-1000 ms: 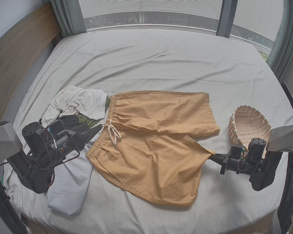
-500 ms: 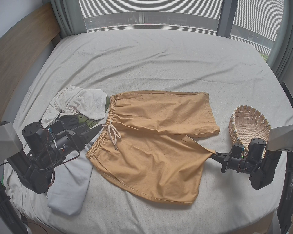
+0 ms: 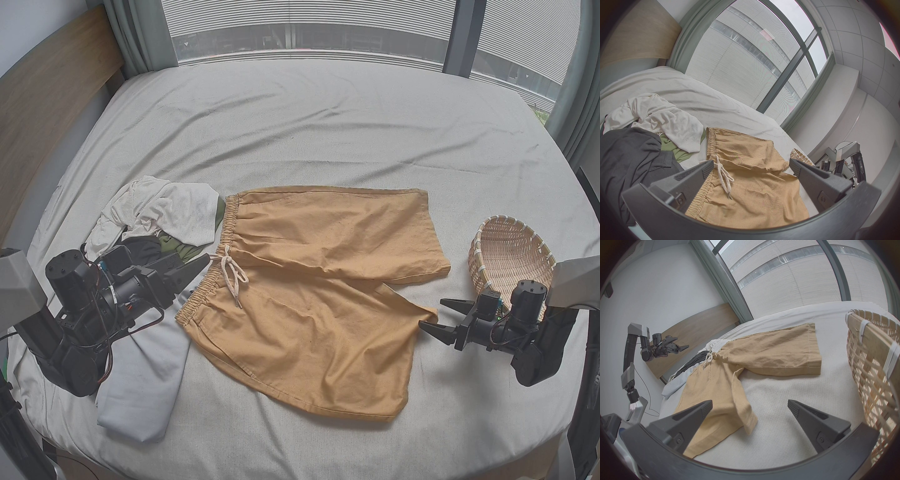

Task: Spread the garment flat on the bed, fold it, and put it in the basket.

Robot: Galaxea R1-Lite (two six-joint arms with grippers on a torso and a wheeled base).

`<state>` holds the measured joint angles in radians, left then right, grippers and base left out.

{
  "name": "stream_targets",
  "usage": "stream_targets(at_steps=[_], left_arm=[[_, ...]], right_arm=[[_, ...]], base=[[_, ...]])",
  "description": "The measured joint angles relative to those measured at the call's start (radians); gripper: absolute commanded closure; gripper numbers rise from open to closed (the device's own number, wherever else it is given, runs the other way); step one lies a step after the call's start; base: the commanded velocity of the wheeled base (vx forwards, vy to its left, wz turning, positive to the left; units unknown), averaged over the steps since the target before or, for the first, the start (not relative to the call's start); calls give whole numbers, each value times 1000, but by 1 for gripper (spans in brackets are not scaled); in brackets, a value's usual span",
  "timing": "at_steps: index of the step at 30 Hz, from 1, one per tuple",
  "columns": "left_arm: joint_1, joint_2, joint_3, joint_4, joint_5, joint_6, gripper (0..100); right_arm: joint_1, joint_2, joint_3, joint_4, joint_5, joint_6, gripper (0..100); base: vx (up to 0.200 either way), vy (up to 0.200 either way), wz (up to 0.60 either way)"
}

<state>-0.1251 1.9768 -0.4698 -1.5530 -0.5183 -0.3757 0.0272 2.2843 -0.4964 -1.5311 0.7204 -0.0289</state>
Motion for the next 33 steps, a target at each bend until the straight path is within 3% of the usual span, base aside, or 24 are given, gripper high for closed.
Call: stream_targets(at_steps=[10, 26, 27, 33], left_arm=[[0, 0, -1, 0, 0, 0, 0], [-1, 0, -3, 0, 0, 0, 0], [-1, 0, -3, 0, 0, 0, 0], [-1, -1, -3, 0, 0, 0, 0]], right_arm=[[1, -17, 34, -4, 0, 36, 0], [-18, -14, 65, -6, -3, -18, 0], [-19, -11, 64, -5, -3, -21, 100], [-22, 0, 60, -6, -2, -24, 100]], base=[[0, 0, 0], [0, 0, 0], [0, 0, 0], [0, 0, 0]])
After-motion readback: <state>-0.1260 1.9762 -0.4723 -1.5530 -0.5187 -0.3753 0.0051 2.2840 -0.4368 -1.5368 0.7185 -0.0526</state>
